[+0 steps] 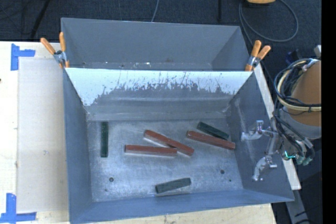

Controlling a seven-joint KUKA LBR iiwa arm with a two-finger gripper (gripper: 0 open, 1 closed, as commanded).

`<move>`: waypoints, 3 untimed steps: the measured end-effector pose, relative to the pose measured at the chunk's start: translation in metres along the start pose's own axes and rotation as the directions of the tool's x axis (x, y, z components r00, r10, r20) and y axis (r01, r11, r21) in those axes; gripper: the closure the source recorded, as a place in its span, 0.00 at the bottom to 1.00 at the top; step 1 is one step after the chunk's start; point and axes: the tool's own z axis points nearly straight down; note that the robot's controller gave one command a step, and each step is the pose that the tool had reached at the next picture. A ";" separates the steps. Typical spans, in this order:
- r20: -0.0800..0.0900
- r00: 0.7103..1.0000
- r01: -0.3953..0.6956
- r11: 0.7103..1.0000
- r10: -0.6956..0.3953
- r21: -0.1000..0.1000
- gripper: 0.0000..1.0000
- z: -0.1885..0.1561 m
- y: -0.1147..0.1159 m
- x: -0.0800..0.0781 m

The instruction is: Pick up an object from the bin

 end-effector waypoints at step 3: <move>0.016 0.998 -0.059 0.998 0.059 0.004 0.00 0.109 0.001 -0.085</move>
Offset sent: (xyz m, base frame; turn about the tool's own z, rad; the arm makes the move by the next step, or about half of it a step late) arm 0.0803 0.0020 -0.1175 0.0621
